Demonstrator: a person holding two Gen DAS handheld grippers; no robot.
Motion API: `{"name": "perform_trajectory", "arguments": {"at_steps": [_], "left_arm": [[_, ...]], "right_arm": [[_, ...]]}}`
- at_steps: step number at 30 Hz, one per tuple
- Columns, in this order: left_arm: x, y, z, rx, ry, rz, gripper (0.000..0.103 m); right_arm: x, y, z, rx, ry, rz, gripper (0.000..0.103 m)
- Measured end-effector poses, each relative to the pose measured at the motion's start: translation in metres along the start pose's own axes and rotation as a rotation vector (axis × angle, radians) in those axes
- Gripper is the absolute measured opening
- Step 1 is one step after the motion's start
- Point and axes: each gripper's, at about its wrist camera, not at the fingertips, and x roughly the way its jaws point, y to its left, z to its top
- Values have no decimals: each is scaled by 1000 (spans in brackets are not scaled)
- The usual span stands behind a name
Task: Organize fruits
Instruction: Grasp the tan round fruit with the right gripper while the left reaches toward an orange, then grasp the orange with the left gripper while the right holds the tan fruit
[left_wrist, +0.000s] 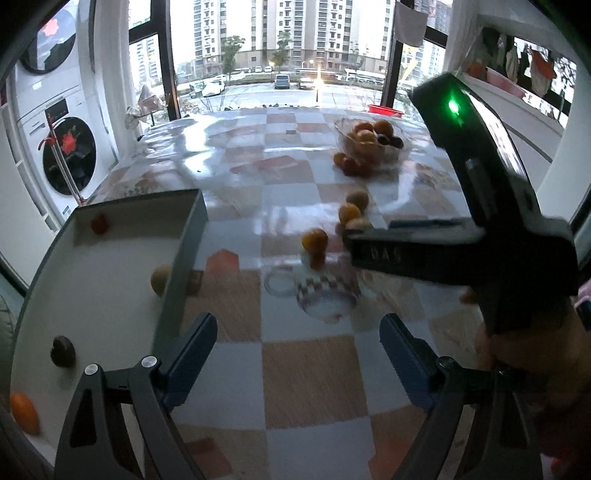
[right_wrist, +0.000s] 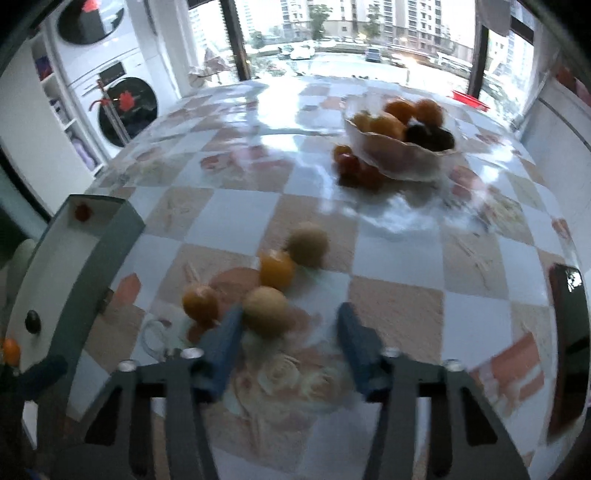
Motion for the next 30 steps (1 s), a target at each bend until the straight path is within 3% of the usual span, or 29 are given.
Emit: {"name": "perform_trajectory", "arguments": {"at_steps": [6, 11, 14, 17, 19, 22, 23, 24, 27, 30], "left_arm": [[15, -6, 24, 7, -11, 10, 91], [52, -18, 43, 30, 19, 36, 91], [77, -19, 48, 22, 73, 47, 74], [88, -16, 48, -8, 82, 44, 74], [88, -18, 49, -3, 82, 47, 66], [85, -24, 48, 28, 78, 16, 42], [83, -27, 47, 39, 78, 4, 29], [82, -29, 46, 47, 82, -1, 24], [68, -24, 40, 14, 95, -64, 24], [41, -14, 35, -10, 59, -97, 24]], "right_arm": [[-17, -28, -10, 73, -23, 52, 27], [-32, -59, -29, 142, -16, 59, 27], [-43, -69, -42, 158, -24, 58, 27], [-50, -76, -54, 174, -26, 59, 27], [-52, -78, -60, 188, -24, 64, 27], [-56, -78, -67, 198, -24, 67, 27], [-58, -78, -69, 199, -24, 67, 27], [-59, -76, -70, 200, -23, 68, 27], [-65, -71, -72, 194, -19, 72, 27], [-72, -63, -74, 173, -21, 71, 27]]}}
